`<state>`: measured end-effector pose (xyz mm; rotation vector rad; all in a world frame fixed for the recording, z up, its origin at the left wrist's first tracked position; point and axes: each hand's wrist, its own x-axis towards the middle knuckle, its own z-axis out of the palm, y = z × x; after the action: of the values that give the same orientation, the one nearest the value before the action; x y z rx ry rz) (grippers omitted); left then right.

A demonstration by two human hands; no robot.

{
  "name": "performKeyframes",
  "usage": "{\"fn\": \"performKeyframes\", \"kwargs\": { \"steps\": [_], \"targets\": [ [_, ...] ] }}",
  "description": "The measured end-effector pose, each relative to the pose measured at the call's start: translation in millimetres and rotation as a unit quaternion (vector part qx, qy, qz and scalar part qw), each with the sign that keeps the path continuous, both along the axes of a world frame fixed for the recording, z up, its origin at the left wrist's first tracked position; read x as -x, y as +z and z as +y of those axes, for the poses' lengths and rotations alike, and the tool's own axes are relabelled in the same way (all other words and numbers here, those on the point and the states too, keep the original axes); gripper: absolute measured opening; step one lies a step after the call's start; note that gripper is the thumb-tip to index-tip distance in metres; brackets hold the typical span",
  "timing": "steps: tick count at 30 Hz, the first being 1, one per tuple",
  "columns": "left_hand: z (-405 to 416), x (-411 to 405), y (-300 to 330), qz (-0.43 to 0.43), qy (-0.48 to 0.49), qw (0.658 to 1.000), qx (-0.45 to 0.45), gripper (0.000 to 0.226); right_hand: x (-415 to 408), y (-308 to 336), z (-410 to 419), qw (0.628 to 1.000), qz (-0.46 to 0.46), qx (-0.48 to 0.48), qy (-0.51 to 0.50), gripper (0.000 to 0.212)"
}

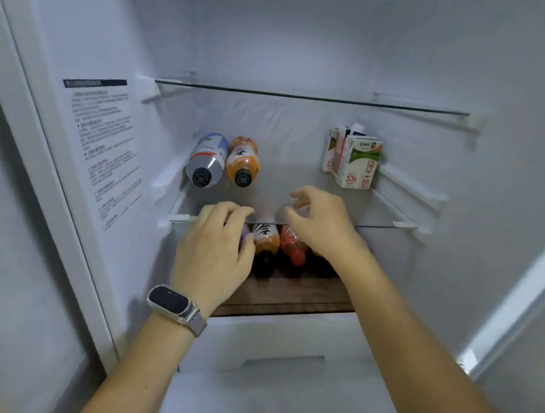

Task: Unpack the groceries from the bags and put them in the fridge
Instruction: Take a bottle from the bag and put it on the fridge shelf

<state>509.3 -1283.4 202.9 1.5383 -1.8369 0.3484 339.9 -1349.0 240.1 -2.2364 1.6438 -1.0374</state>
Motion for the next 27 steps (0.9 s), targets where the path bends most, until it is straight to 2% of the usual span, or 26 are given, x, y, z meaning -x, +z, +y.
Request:
{"fn": "performKeyframes", "kwargs": {
  "steps": [4, 6, 11, 14, 16, 21, 27],
  "targets": [
    [21, 33, -17, 0.011, -0.076, 0.996, -0.038, 0.033, 25, -28, 45, 0.993, 0.028, 0.097, -0.052, 0.019],
    [31, 46, -24, 0.006, -0.102, 0.993, -0.052, 0.033, 38, -43, 69, 0.995, 0.012, 0.09, -0.048, 0.016],
    [58, 70, -52, -0.031, -0.131, 0.982, -0.136, 0.034, 74, -89, 138, 0.995, -0.059, -0.015, -0.074, 0.024],
    [78, 87, -79, -0.073, -0.135, 0.961, -0.231, 0.046, 99, -122, 182, 0.988, -0.049, -0.116, -0.093, 0.038],
    [96, 105, -95, -0.1, -0.146, 0.949, -0.26, 0.05, 118, -139, 214, 0.98, -0.034, -0.169, -0.102, 0.046],
    [157, 157, -126, -0.13, -0.184, 0.932, -0.282, 0.049, 172, -171, 308, 0.958, -0.003, -0.249, -0.144, 0.053],
    [252, 237, -156, -0.179, -0.266, 0.892, -0.319, 0.05, 251, -204, 435, 0.919, 0.018, -0.304, -0.249, 0.054]
  ]
}}
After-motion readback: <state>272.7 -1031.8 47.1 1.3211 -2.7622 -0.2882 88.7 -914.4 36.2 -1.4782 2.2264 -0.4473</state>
